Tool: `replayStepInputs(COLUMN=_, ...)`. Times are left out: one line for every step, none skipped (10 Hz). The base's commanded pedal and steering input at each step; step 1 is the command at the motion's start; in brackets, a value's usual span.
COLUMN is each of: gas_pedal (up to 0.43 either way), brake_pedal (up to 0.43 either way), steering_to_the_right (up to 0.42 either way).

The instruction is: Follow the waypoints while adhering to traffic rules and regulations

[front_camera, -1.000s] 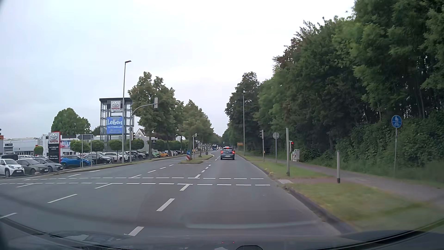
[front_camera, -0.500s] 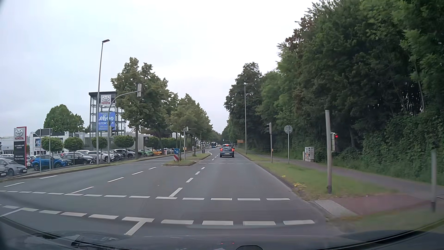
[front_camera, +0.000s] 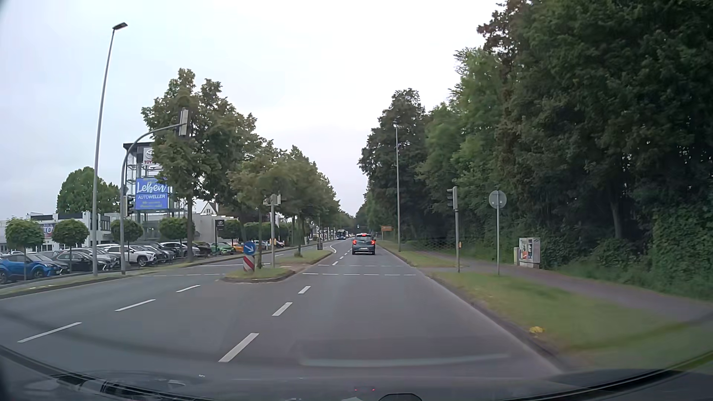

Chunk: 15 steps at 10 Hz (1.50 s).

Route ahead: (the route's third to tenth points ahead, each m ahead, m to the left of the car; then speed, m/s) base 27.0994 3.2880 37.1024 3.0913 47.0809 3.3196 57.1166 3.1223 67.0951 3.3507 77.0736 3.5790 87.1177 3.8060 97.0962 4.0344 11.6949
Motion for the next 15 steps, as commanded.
replayStepInputs(gas_pedal=0.189, brake_pedal=0.000, steering_to_the_right=-0.001)
replayStepInputs(gas_pedal=0.189, brake_pedal=0.000, steering_to_the_right=-0.002)
replayStepInputs(gas_pedal=0.189, brake_pedal=0.000, steering_to_the_right=-0.002)
replayStepInputs(gas_pedal=0.189, brake_pedal=0.000, steering_to_the_right=-0.002)
replayStepInputs(gas_pedal=0.189, brake_pedal=0.000, steering_to_the_right=-0.002)
replayStepInputs(gas_pedal=0.189, brake_pedal=0.000, steering_to_the_right=-0.003)
replayStepInputs(gas_pedal=0.189, brake_pedal=0.000, steering_to_the_right=-0.011)
replayStepInputs(gas_pedal=0.189, brake_pedal=0.000, steering_to_the_right=-0.014)
replayStepInputs(gas_pedal=0.189, brake_pedal=0.000, steering_to_the_right=-0.006)
replayStepInputs(gas_pedal=0.177, brake_pedal=0.000, steering_to_the_right=-0.003)
replayStepInputs(gas_pedal=0.169, brake_pedal=0.000, steering_to_the_right=-0.003)
replayStepInputs(gas_pedal=0.169, brake_pedal=0.000, steering_to_the_right=-0.003)
replayStepInputs(gas_pedal=0.157, brake_pedal=0.000, steering_to_the_right=-0.003)
replayStepInputs(gas_pedal=0.157, brake_pedal=0.000, steering_to_the_right=-0.003)
replayStepInputs(gas_pedal=0.157, brake_pedal=0.000, steering_to_the_right=-0.003)
